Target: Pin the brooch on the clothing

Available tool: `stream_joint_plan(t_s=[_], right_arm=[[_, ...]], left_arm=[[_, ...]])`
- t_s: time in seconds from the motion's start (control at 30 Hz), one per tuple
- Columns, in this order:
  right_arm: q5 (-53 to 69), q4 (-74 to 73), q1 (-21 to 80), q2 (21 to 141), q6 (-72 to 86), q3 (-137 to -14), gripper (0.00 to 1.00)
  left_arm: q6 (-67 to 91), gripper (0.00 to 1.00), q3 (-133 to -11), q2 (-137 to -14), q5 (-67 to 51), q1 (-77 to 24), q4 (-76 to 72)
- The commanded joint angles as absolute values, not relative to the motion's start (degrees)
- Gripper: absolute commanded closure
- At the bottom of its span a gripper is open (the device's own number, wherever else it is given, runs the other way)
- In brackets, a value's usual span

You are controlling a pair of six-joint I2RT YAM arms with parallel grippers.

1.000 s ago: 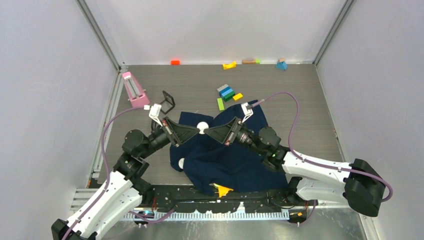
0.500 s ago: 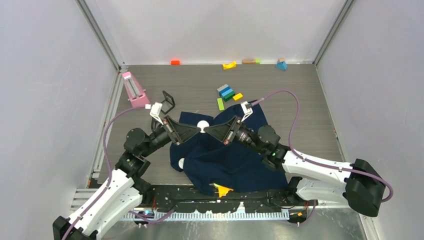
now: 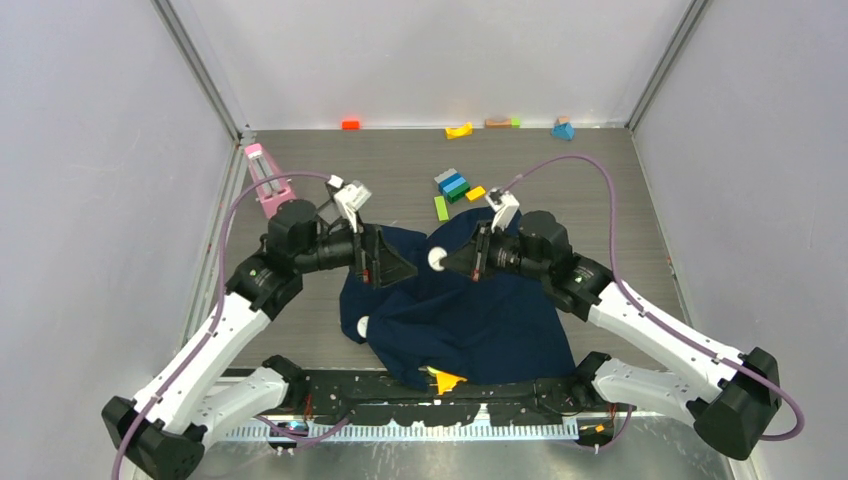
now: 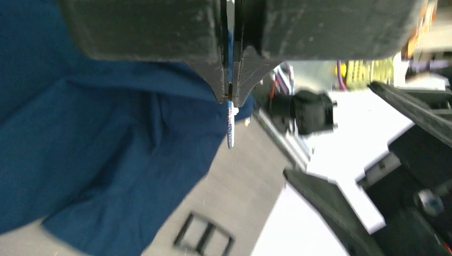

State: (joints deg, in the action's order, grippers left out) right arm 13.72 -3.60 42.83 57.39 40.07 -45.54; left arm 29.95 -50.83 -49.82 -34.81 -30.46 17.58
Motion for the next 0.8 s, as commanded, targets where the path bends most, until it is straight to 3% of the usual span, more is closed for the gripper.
stream_joint_plan(t_s=[0.0, 0.27, 0.3, 0.43, 0.57, 0.7, 0.77], right_arm=[[30.9, -15.9, 42.5, 58.8, 32.3, -49.5, 0.99], [47.9, -14.2, 42.7, 61.7, 34.0, -48.6, 0.99], [48.5, -13.6, 42.9, 61.9, 34.1, -48.4, 0.99], [50.6, -12.7, 43.8, 62.6, 33.9, -49.1, 0.99], [51.4, -12.6, 44.4, 63.5, 33.3, -50.3, 0.99], [52.7, -12.8, 44.8, 64.1, 32.5, -51.3, 0.99], [53.1, -13.0, 45.0, 64.2, 32.0, -51.6, 0.99]], left_arm=[[16.7, 0.03, -55.3, -55.3, -51.1, -30.3, 28.5], [15.2, 0.07, -52.5, -57.2, -56.3, -30.6, 26.7], [16.5, 0.1, -51.7, -57.8, -57.9, -31.0, 25.1], [17.6, 0.4, -50.7, -59.7, -59.2, -34.8, 23.2], [19.2, 0.5, -50.3, -60.8, -60.2, -36.8, 20.6], [20.2, 0.7, -50.2, -61.5, -60.6, -36.8, 19.5], [20.4, 0.7, -50.0, -61.8, -61.3, -36.9, 19.4]])
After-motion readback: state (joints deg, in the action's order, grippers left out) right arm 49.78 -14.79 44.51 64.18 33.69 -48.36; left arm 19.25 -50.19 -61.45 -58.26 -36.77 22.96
